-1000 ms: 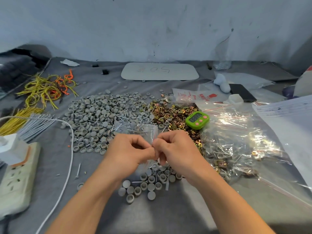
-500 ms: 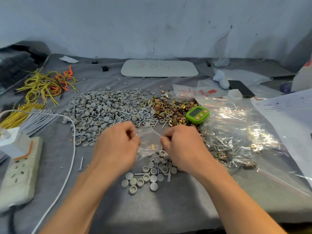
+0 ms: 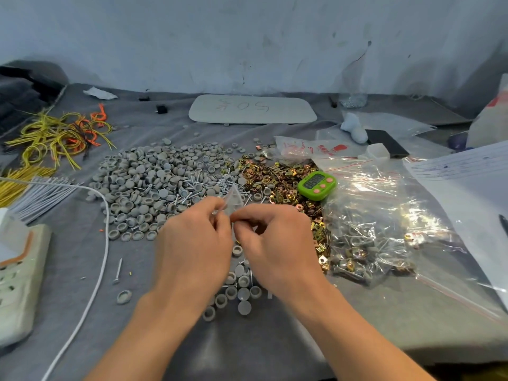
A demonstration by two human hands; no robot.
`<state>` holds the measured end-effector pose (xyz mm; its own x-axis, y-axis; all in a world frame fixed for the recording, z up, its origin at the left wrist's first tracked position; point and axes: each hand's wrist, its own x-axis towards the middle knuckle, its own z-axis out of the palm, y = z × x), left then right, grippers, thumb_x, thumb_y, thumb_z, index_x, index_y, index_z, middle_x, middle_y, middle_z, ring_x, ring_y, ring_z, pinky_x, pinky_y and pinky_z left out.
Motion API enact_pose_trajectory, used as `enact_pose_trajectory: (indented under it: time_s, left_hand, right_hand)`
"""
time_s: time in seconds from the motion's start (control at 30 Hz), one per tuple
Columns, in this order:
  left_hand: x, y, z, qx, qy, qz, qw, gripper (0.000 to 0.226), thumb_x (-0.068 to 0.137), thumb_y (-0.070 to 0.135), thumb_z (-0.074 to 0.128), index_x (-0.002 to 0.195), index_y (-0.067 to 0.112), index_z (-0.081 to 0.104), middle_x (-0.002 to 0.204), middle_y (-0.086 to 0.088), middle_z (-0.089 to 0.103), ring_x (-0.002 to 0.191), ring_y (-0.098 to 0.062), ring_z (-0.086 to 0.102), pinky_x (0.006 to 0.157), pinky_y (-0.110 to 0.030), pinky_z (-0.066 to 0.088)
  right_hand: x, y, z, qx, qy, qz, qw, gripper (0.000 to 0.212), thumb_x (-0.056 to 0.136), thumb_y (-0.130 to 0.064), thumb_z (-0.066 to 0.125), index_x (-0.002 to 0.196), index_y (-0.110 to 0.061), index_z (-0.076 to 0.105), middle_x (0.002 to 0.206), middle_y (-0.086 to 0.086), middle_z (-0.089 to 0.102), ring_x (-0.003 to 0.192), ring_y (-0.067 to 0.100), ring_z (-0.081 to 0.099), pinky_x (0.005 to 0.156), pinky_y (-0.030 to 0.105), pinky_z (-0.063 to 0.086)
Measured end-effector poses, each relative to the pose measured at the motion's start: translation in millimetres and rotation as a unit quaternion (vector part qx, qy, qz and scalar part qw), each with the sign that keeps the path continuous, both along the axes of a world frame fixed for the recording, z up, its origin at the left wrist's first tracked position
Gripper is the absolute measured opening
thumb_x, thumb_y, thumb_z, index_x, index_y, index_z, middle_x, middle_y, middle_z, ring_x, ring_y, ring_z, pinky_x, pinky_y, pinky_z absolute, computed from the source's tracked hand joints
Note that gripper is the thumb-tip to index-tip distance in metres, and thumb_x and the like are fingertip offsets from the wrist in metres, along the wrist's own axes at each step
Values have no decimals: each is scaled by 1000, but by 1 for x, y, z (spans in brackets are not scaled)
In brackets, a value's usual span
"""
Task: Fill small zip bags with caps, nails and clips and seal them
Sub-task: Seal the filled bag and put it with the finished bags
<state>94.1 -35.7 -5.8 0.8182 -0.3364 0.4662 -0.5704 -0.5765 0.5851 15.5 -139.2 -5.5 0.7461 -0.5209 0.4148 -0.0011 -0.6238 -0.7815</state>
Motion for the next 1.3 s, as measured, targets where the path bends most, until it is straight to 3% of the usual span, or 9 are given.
enact_pose_trajectory:
  time_s: [0.07,0.17,0.37,0.47,0.6,0.8,1.07,1.17,1.3]
  left_hand:
    - [-1,0,0,-4,5,-19,1000,17,92,25,64,102,35,74,55,14,55,53,-2,52,50,-22,34]
    - [-4,-2,-1,-3,-2,-46,999,19,92,21,67,103,32,77,69,8,70,64,-18,64,62,-27,45]
    - [-12,2,-4,-1,-9,-68,998,16,92,25,65,100,36,73,56,16,53,55,-11,54,58,-28,45]
    - [-24,7,-10,7,-18,-72,997,24,89,25,69,108,41,71,55,17,56,52,-5,51,54,-19,39]
    - [-30,2,-16,14,14,-97,995,28,92,23,67,112,43,66,70,9,67,68,-22,65,66,-34,54]
    - [-25,3,-12,6,64,-126,990,29,91,33,51,112,49,63,85,17,72,80,-7,66,74,-34,56]
    - [-12,0,-5,53,73,-201,975,50,82,25,65,119,55,53,75,17,59,76,2,59,60,-10,42]
    - [-8,3,-2,79,6,-224,971,80,65,30,70,139,50,46,113,28,56,108,6,53,92,-5,40]
    - [-6,7,-13,210,-53,-270,938,119,61,20,78,159,45,14,169,19,11,157,-6,2,125,-26,6]
  right_hand:
    - [2,-5,-2,57,99,15,993,28,92,-18,64,116,-23,79,63,-14,64,52,-8,56,53,7,37]
    - [8,-9,-5,198,188,50,961,30,94,-23,64,121,-23,76,59,-12,60,41,-5,49,47,11,32]
    - [13,-8,5,521,81,92,845,27,94,5,51,86,-6,74,63,7,52,42,9,31,42,19,23]
    - [9,-8,-2,610,43,126,781,34,96,11,43,84,-6,69,71,7,56,44,5,40,51,16,38]
    - [5,-11,-10,674,3,174,718,44,94,20,31,95,-3,68,79,11,61,65,15,52,66,22,54]
    - [11,-2,-13,615,22,133,777,57,90,19,38,58,-8,77,62,10,70,54,15,69,51,23,56]
    - [11,-16,-2,579,27,154,800,44,92,13,45,71,-10,75,66,12,65,54,19,61,50,24,51]
    - [11,-19,-3,593,-9,179,785,34,99,11,42,93,-7,70,74,9,72,64,21,71,53,29,57]
    - [2,-20,-11,524,19,173,834,37,102,11,42,108,-9,73,89,6,78,70,17,74,64,32,63]
